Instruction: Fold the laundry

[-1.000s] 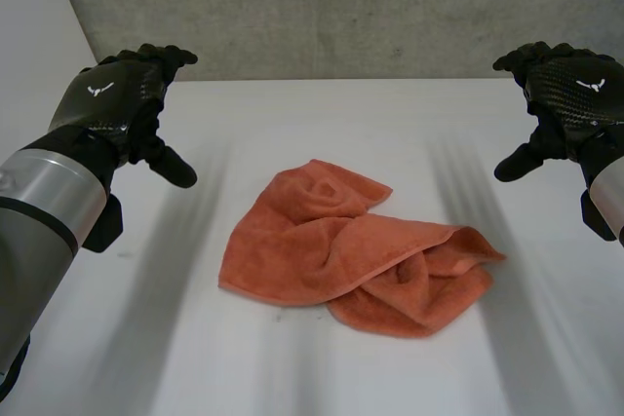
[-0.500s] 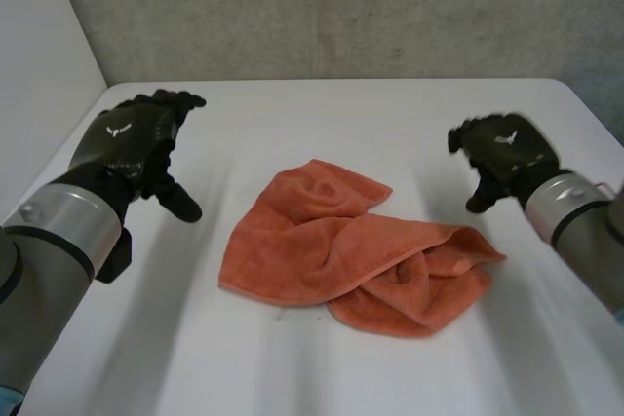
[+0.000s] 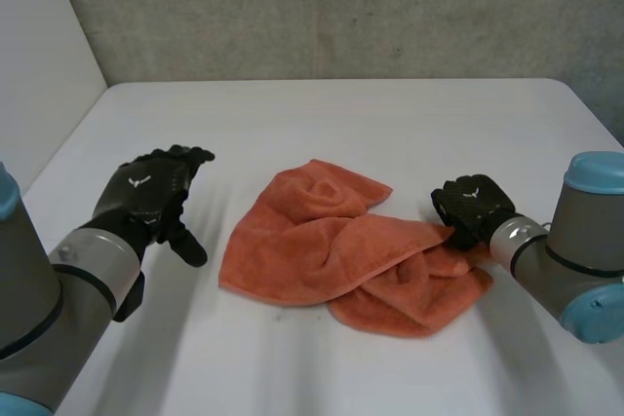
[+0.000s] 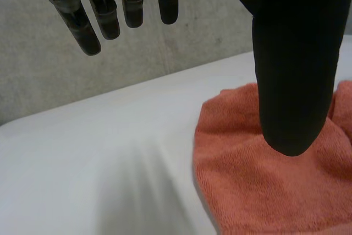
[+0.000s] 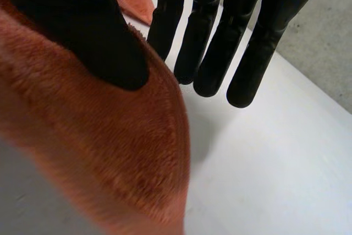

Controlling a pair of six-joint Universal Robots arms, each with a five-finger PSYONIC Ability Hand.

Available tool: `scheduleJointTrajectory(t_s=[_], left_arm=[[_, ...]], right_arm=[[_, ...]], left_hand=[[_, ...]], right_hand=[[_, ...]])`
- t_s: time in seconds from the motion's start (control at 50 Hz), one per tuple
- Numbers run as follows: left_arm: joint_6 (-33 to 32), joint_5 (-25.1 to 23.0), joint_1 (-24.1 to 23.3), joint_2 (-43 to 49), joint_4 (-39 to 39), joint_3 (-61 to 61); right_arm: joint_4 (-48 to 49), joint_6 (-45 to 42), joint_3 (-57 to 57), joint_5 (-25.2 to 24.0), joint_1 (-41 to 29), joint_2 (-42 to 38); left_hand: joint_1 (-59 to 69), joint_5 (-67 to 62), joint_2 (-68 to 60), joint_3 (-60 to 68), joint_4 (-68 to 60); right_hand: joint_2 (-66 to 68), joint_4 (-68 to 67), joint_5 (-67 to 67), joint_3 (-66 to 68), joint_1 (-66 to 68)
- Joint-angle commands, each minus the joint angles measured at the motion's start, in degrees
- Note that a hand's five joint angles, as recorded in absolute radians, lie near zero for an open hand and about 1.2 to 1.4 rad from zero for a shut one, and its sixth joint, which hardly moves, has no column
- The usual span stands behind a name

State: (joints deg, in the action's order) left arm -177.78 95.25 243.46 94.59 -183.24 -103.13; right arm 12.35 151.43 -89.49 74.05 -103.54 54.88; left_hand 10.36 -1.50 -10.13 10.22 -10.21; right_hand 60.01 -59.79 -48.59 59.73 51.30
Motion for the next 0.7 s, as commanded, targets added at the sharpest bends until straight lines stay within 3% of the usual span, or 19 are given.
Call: scheduleJointTrajectory(t_s=[0.02, 0.28, 0.44, 0.7], left_arm=[[-0.29, -0.07, -0.01, 2.44, -0.63, -0.49], [-0.38, -0.24, -0.71, 8.50, -0.98, -1.72], [-1.43, -0.16, -0.88, 12.81, -5.55, -2.86], [-11.53, -0.59, -2.11, 21.15, -15.13, -0.49]], right_arm=[[0.30, 0.45, 1.95, -2.33, -0.43, 0.14], [-0.31, 7.92, 3.71, -4.27, -1.31, 9.36], [-0.49, 13.28, 3.53, -4.00, -0.70, 12.53], [-0.57, 13.63, 0.81, -3.91, -0.61, 12.53]], left_hand=[[1.20, -0.06, -1.43, 1.34, -1.35], [6.92, -5.78, -7.15, 7.06, -7.07], [13.98, -12.85, -14.21, 14.12, -14.14], [21.71, -20.57, -21.94, 21.85, -21.86]], right_hand=[[19.99, -20.21, -21.41, 20.27, 28.70], [19.99, -20.21, -21.41, 20.27, 28.70], [19.99, -20.21, -21.41, 20.27, 28.70], [19.99, -20.21, -21.41, 20.27, 28.70]])
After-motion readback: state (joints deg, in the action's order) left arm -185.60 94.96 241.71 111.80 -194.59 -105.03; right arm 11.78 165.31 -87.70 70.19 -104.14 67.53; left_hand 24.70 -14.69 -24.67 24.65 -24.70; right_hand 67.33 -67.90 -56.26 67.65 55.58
